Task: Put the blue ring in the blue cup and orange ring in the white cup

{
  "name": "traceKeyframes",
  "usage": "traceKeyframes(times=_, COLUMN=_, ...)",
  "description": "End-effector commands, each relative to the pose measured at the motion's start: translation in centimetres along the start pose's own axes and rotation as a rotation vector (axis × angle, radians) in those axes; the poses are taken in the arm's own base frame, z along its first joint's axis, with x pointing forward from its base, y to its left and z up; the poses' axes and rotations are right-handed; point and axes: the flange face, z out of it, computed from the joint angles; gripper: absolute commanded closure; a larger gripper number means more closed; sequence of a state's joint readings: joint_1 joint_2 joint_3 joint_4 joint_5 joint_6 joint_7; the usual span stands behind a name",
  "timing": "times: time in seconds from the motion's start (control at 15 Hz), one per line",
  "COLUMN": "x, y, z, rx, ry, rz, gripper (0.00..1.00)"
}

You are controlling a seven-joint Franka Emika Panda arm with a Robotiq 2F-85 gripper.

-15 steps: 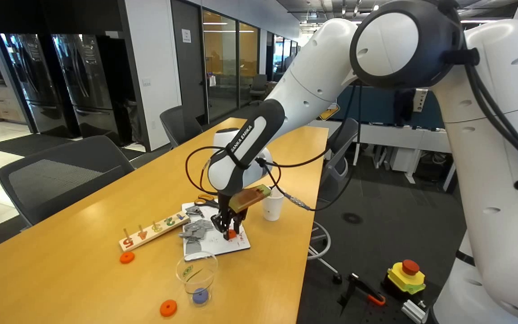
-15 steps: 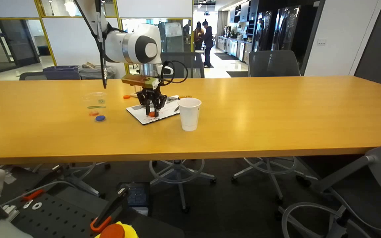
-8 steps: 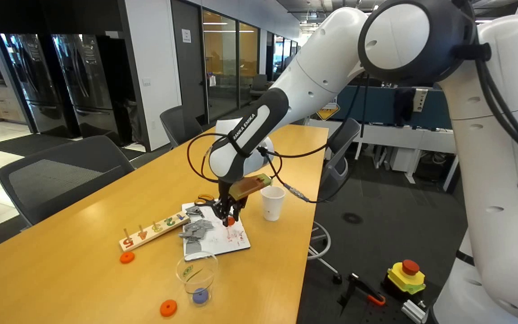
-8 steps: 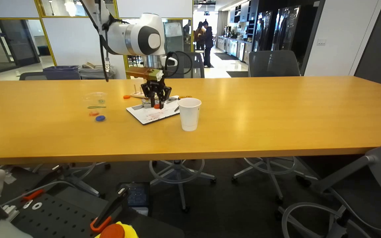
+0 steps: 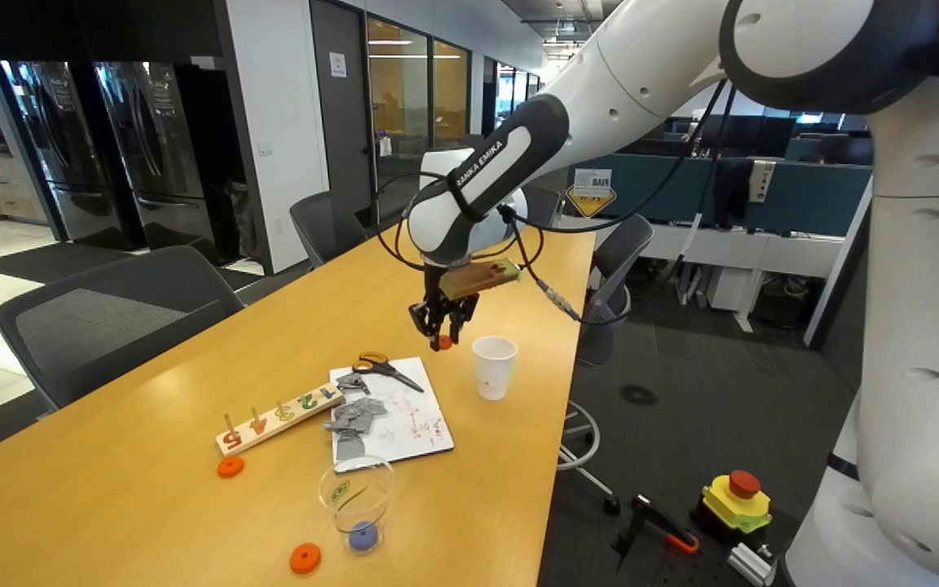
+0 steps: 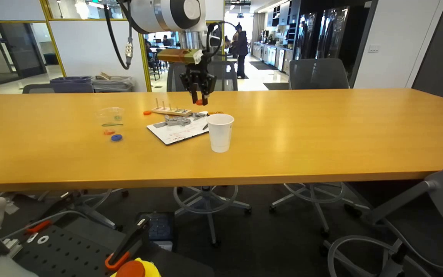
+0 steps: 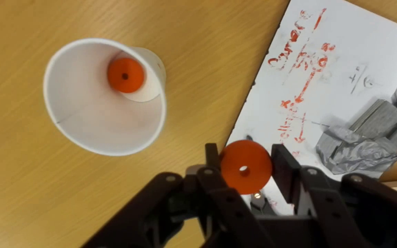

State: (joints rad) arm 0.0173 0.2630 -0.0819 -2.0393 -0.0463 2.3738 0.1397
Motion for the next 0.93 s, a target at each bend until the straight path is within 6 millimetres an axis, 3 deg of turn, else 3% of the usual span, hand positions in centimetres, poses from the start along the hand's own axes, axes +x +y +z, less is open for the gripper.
traceKeyframes(times=0.0, x=-0.9, y=2.6, z=-2.1, rx=-0.021, ry=-0.007, rz=0.064, gripper=0.79)
traceKeyframes(times=0.47, x=-1.4, y=6.5, z=-0.8, rx=-0.078, ry=-0.040, rz=0.165, gripper=0.79)
traceKeyframes(times=0.87, x=-2.1, y=7.6, z=0.7, rx=-0.096, ry=-0.099, rz=0.199, gripper=0.79)
